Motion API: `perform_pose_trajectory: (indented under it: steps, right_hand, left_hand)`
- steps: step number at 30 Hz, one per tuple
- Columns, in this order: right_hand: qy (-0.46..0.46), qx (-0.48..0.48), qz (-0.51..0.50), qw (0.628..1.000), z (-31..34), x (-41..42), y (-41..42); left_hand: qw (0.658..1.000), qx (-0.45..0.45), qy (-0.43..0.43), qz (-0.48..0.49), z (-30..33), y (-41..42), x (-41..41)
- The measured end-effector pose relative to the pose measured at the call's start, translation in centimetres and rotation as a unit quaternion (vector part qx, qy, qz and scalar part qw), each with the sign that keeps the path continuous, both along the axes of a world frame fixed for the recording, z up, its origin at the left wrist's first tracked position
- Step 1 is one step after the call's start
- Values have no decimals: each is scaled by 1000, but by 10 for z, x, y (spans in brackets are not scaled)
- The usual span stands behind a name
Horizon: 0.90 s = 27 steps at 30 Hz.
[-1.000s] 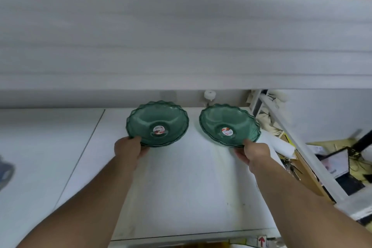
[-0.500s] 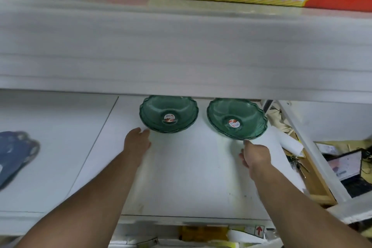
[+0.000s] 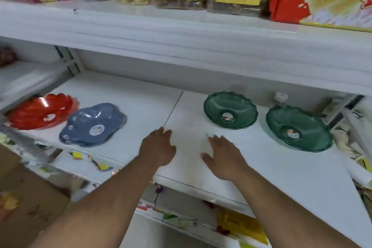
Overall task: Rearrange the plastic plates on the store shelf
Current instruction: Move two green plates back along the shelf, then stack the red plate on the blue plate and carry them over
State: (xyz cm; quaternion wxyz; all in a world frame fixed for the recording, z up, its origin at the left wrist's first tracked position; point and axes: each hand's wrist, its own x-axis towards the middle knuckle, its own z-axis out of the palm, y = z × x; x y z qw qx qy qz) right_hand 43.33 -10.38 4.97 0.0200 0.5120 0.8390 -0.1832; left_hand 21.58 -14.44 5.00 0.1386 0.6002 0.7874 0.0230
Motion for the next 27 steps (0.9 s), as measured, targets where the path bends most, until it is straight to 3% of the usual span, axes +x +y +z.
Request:
perform_pose_trajectory:
  steps: [5, 13, 20, 27]
  right_hand:
    - [-50, 18, 95, 994, 12, -90, -35]
    - [-46, 21, 164, 985, 20, -201, -87]
    - [-39, 37, 196, 979, 23, -268, -81]
    - [31, 47, 202, 978, 17, -327, -46]
  left_hand:
    - [997, 6, 16, 72, 5, -71, -70]
    - [984, -3, 3, 178, 3, -161, -161]
    - [971, 22, -15, 239, 4, -164, -230]
    - [962, 21, 8, 274, 12, -143, -290]
